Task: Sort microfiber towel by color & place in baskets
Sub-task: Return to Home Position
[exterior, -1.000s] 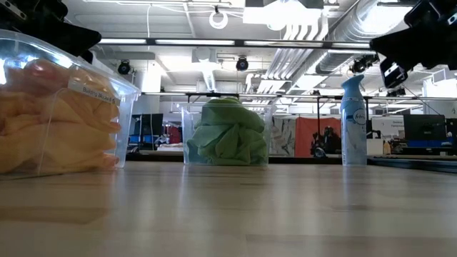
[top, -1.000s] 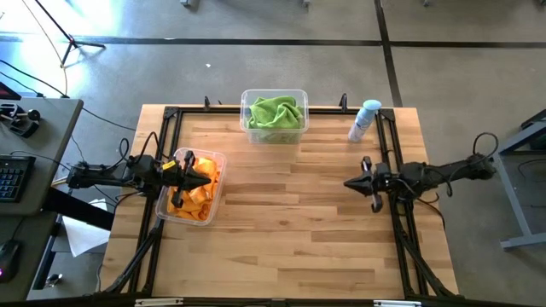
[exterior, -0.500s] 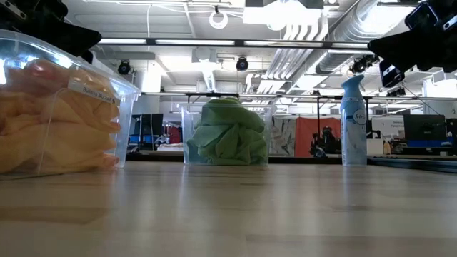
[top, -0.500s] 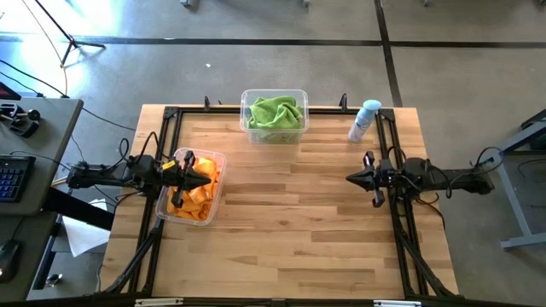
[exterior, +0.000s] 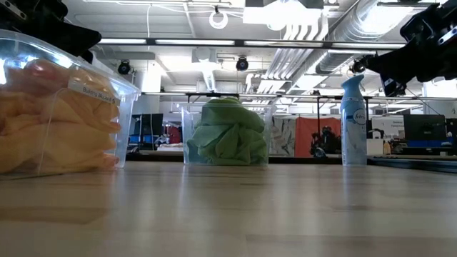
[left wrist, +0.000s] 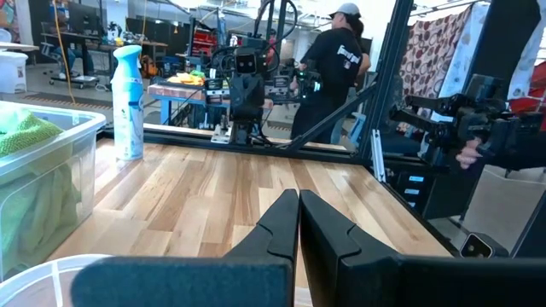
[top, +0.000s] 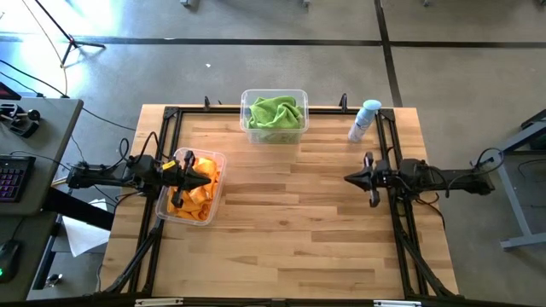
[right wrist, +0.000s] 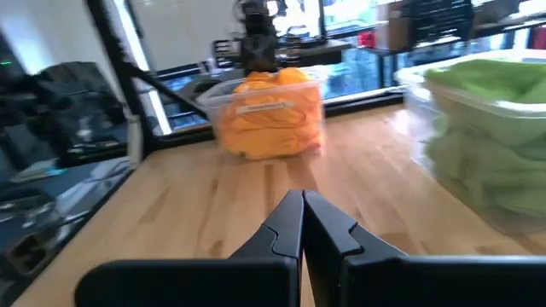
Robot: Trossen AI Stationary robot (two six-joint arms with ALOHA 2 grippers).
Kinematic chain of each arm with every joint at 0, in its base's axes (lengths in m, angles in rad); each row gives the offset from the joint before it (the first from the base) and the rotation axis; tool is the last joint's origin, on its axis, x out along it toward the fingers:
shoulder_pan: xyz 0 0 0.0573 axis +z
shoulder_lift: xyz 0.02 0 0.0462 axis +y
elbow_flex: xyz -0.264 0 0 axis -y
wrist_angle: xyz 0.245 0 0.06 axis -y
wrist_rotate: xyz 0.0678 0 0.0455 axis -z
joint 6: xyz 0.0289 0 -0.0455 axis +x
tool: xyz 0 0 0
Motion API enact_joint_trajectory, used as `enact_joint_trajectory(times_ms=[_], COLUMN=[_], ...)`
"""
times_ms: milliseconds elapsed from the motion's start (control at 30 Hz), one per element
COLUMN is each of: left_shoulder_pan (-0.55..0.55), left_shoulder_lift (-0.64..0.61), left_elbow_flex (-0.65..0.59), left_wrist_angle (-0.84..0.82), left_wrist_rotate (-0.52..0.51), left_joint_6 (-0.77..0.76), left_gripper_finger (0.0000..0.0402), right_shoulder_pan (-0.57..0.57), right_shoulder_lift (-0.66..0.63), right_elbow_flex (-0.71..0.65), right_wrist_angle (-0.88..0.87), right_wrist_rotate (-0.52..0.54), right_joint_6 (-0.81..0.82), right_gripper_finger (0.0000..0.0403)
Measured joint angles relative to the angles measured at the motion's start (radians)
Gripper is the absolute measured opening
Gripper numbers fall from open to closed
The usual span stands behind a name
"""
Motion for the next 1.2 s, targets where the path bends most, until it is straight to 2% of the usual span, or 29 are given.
enact_joint_trajectory(times_ms=[1200], left_shoulder_pan=[0.000], left_shoulder_lift=[0.000], left_elbow_flex=[0.000], left_wrist_angle=[0.000], left_wrist_rotate=[0.000], left_joint_6=[0.000], left_gripper_finger=[0.0000], right_shoulder_pan=[0.000], right_shoulder_lift=[0.000], right_elbow_flex=[0.000], right_wrist_angle=[0.002], right_wrist_rotate=[0.019], right_joint_6=[0.001], right_gripper_finger=[0.0000])
